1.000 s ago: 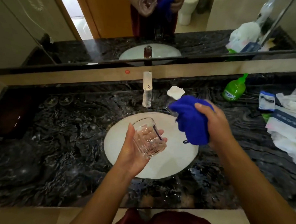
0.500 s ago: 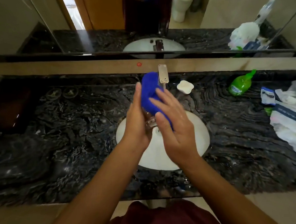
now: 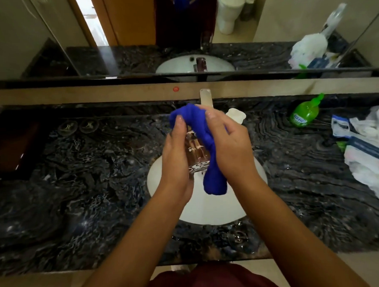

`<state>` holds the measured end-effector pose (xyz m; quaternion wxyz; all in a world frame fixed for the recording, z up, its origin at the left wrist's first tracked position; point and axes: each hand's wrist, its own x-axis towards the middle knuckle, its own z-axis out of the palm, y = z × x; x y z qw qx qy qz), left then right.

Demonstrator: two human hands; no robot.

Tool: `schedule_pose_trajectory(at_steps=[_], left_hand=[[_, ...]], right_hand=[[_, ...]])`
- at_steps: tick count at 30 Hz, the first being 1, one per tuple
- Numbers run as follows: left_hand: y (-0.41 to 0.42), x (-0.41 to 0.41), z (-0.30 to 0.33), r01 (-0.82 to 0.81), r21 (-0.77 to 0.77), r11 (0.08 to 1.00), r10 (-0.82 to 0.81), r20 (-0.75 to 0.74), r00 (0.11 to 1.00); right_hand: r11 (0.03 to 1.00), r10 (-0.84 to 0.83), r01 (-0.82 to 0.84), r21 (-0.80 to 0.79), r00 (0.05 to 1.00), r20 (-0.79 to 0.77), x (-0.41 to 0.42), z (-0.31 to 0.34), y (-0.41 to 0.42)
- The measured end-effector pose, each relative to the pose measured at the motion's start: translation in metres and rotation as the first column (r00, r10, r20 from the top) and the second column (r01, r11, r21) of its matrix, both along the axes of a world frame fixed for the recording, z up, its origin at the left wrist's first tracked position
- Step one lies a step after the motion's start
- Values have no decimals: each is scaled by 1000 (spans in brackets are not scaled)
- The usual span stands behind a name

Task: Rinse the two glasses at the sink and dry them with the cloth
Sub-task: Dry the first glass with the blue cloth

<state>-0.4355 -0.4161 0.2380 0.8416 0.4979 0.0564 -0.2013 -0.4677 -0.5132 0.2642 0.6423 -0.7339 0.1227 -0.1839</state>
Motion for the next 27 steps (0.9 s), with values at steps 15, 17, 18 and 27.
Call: schedule_pose_trajectory(at_steps=[15,17,18,27], left_hand=[[2,7,10,-1,85,996,-1,26,1000],[4,3,14,22,85,996,-26,46,999],[5,1,16,32,80,996,-36,45,998],[7,2,27,-96,203,974,76,104,992]], right_hand=[[985,35,-23,-171,997,64,-6,2,12],[995,-2,6,101,999,-46,0,11,3],[970,-43,74,231,990,-137,3,14,0],[998,-45,41,50,996,75,-37,-10,41]])
